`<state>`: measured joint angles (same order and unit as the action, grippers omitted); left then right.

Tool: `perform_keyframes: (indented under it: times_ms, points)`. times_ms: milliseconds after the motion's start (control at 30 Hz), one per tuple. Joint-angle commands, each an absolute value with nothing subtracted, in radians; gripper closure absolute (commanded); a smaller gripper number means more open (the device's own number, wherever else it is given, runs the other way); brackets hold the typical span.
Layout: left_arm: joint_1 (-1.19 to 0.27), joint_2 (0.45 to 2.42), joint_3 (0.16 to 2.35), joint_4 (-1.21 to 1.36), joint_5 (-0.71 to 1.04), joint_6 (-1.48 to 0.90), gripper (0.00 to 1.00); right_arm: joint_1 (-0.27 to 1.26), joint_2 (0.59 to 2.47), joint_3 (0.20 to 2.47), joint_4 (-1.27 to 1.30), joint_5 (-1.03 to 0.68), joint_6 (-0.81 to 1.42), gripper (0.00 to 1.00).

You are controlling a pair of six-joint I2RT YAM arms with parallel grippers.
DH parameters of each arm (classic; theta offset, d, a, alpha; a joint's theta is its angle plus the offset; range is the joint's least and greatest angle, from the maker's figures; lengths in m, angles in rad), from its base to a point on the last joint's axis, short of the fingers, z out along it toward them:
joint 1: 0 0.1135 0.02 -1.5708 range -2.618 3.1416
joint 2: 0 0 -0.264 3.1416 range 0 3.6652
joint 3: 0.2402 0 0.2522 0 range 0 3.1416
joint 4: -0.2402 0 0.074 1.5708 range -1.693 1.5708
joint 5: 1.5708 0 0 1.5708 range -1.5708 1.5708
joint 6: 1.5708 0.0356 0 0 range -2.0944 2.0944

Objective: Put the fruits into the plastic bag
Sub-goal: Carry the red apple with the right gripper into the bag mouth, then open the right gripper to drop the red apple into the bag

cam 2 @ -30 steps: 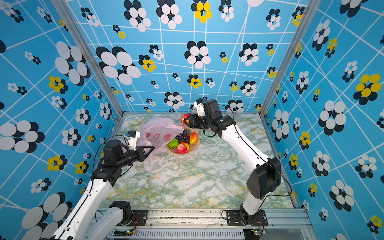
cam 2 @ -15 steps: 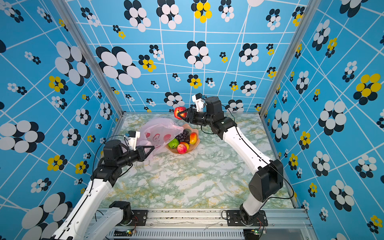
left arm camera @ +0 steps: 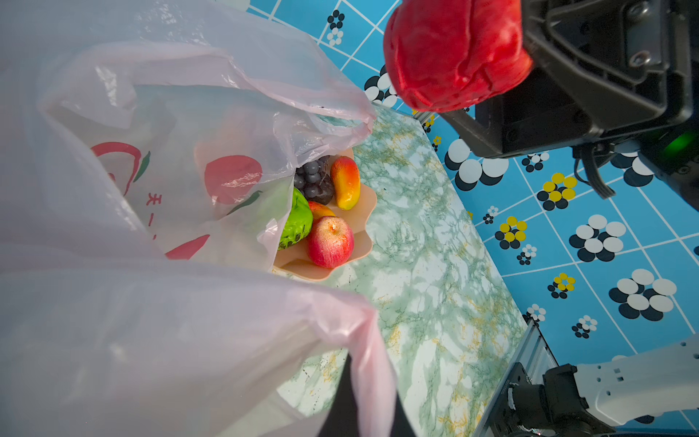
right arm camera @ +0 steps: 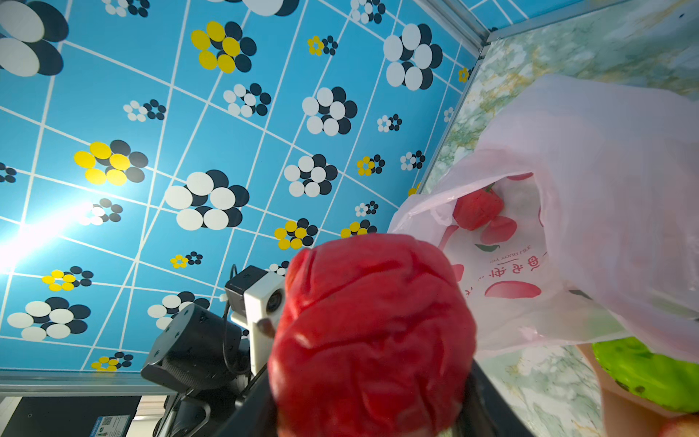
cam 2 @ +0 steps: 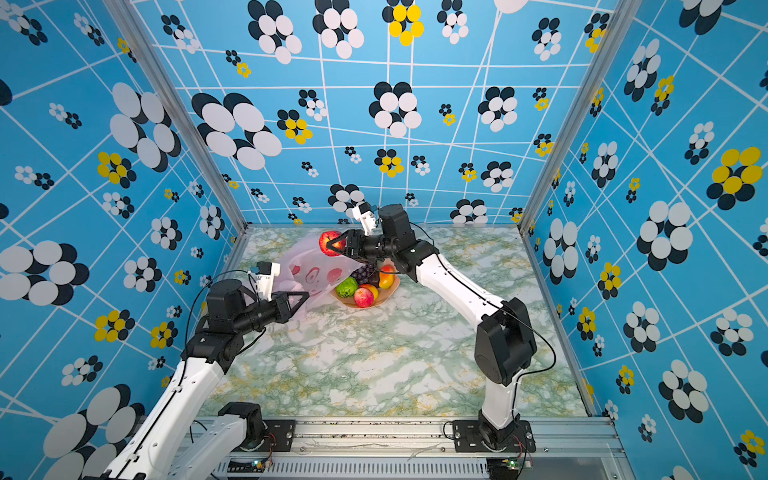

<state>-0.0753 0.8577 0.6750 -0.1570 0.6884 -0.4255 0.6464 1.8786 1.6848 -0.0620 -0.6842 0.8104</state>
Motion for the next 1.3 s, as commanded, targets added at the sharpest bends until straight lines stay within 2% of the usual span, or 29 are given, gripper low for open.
perform_keyframes:
  times_ms: [0, 467, 900, 1267]
  points:
    - [-0.083, 0.835, 0.671, -0.155, 0.696, -0.413, 1.00, 0.652, 1.919, 1.728, -0.090, -0.697, 0.790, 0.56]
    - [-0.083, 0.836, 0.671, -0.152, 0.698, -0.414, 1.00, 0.715, 1.936, 1.719, -0.379, -0.587, 0.543, 0.57]
    - [-0.084, 0.825, 0.672, -0.150, 0.705, -0.416, 1.00, 0.772, 2.105, 1.941, -0.611, -0.527, 0.440, 0.56]
    - [-0.084, 0.824, 0.668, -0.134, 0.720, -0.425, 1.00, 0.776, 2.243, 2.131, -0.698, -0.498, 0.457, 0.55]
